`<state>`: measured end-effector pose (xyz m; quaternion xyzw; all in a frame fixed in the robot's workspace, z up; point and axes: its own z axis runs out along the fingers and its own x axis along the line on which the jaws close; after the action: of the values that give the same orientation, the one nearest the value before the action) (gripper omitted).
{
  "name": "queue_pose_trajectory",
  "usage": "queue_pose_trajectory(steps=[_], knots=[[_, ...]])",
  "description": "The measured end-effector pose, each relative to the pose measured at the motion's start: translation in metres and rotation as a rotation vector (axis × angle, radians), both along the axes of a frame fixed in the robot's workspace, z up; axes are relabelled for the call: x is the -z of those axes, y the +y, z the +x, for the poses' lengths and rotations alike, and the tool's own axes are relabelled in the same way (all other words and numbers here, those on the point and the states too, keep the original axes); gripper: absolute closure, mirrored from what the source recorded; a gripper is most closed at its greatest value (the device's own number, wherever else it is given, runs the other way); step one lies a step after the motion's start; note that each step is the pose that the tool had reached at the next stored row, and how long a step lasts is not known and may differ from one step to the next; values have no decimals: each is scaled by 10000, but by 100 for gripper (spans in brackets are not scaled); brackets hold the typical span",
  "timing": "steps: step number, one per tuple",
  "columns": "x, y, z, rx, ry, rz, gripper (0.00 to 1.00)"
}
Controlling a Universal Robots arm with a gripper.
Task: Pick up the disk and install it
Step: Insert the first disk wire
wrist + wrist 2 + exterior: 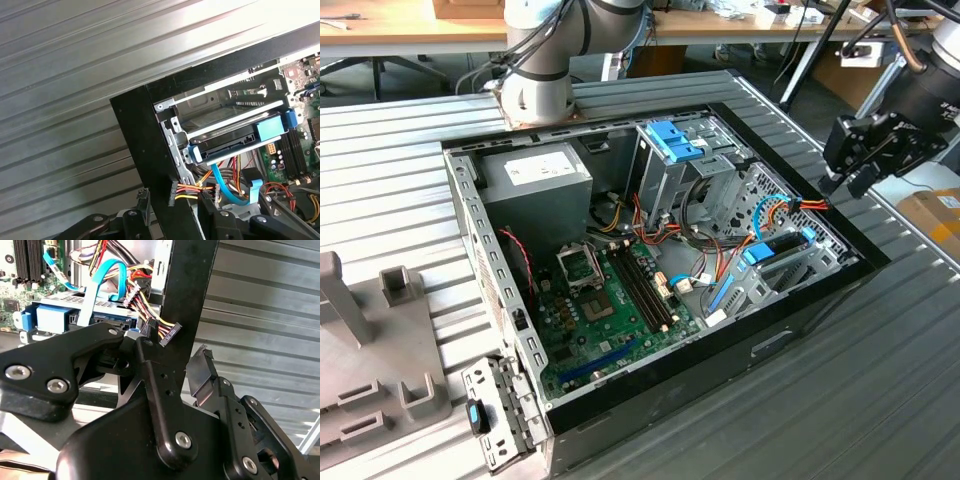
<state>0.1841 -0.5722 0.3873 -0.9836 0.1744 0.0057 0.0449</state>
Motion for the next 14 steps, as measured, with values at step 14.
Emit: queue_pose_trajectory(steps=[14], knots=[[50, -24, -25, -73, -314, 240, 49]])
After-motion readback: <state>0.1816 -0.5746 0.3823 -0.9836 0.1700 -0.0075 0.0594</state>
